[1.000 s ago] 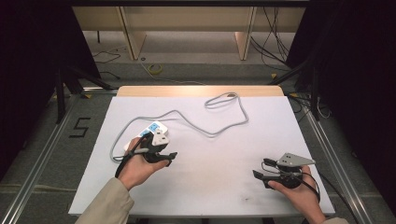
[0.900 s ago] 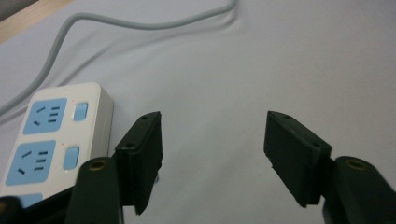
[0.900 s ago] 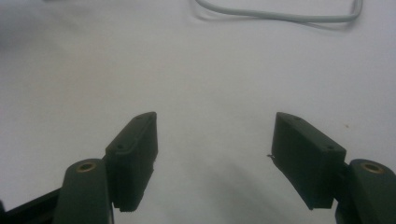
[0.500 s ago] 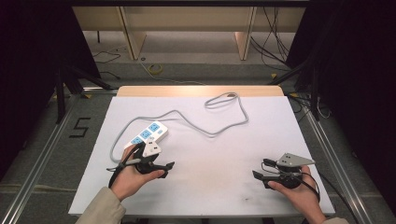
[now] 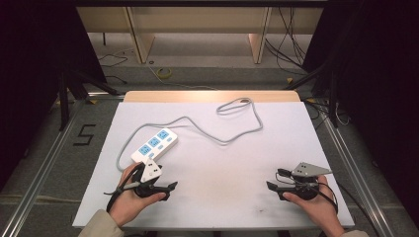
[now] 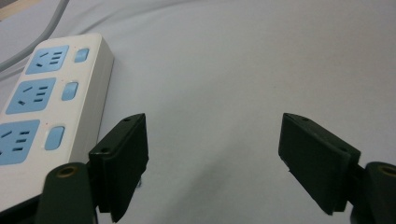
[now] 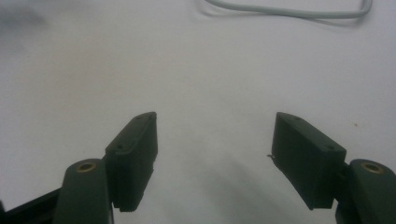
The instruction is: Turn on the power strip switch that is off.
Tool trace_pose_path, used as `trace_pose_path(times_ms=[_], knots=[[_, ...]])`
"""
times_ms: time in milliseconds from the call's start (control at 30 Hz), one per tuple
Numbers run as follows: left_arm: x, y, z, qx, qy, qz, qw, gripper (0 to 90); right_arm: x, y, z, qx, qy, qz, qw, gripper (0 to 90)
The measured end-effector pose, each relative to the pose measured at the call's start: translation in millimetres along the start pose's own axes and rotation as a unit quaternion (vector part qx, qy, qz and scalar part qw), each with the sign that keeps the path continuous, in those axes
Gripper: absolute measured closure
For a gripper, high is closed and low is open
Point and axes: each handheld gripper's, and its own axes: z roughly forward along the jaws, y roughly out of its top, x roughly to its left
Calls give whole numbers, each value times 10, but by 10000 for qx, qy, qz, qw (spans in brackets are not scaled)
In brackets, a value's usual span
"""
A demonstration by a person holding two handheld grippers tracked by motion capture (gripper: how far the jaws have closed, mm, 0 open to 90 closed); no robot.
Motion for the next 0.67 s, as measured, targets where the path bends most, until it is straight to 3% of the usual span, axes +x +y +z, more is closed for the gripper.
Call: trace_pose_path(times_ms=[233,433,600,667], knots=[[-26,-136,-42,-23,100,21,9999,226,-2,4,-7,-12,-6,16,10000,322],[-34,-152,-18,-33,108,49,9999,209,0,5,-6,-12,0,9,10000,322],[-125,-71,27,-70,-26,153,9999,188,-5,6,-6,-41,3,17,10000,318],[-232,27,84,-98,-220,286,9993,179,-13,6,-1,-63,4,23,10000,317]])
